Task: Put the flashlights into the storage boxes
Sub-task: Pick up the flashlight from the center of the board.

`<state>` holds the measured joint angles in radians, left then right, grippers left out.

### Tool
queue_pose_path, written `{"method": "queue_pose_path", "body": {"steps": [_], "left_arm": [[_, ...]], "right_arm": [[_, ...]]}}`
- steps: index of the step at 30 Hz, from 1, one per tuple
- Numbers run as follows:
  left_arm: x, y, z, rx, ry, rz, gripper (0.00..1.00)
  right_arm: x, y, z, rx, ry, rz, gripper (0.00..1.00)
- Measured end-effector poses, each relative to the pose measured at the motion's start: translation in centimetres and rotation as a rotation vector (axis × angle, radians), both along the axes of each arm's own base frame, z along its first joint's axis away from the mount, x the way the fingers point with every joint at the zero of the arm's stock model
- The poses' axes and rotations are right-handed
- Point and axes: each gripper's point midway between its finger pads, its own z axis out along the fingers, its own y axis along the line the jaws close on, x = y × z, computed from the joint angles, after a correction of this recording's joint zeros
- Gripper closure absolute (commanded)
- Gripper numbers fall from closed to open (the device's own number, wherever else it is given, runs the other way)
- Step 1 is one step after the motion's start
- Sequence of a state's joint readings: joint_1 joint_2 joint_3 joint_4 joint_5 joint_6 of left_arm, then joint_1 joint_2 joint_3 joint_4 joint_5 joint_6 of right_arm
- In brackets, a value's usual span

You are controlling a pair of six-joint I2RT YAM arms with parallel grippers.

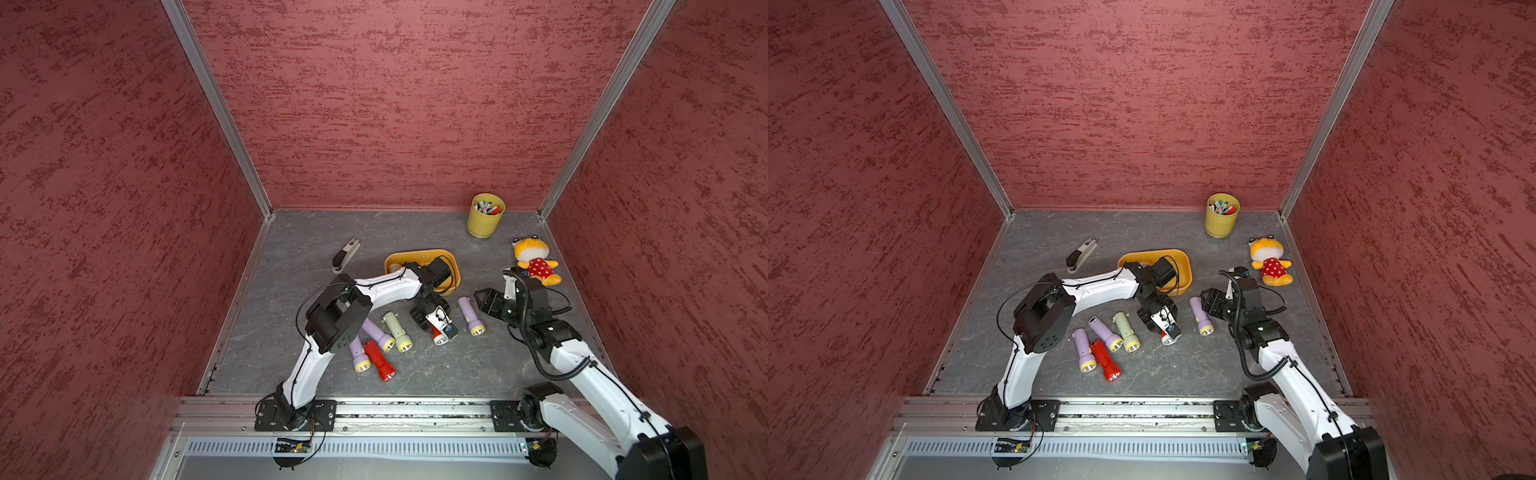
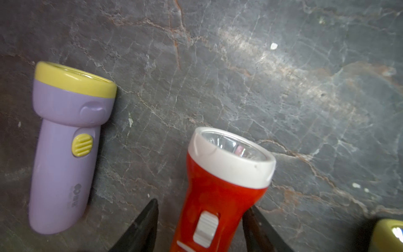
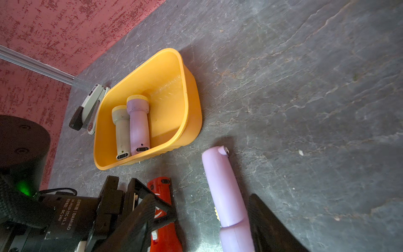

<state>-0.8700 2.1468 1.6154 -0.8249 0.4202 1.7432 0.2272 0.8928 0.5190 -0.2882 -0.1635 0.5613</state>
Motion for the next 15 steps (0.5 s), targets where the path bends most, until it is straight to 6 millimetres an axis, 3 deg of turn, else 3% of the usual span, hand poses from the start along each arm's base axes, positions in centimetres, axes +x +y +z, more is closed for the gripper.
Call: {"method": "queue_pose_path", "body": {"steps": [10, 15], "left_arm": [[-0.12, -0.42, -0.75, -0.018, -0.011, 0.003, 0.41], [-0.20, -0.64, -0.85, -0.023, -0.008, 0.015, 0.56]], "right_arm": [[-0.21, -0.11, 0.04, 0.005, -0.007, -0.007, 0.31], [-0.23, -0.13, 0.24, 0.009, -0.013, -0.009, 0.31]]}}
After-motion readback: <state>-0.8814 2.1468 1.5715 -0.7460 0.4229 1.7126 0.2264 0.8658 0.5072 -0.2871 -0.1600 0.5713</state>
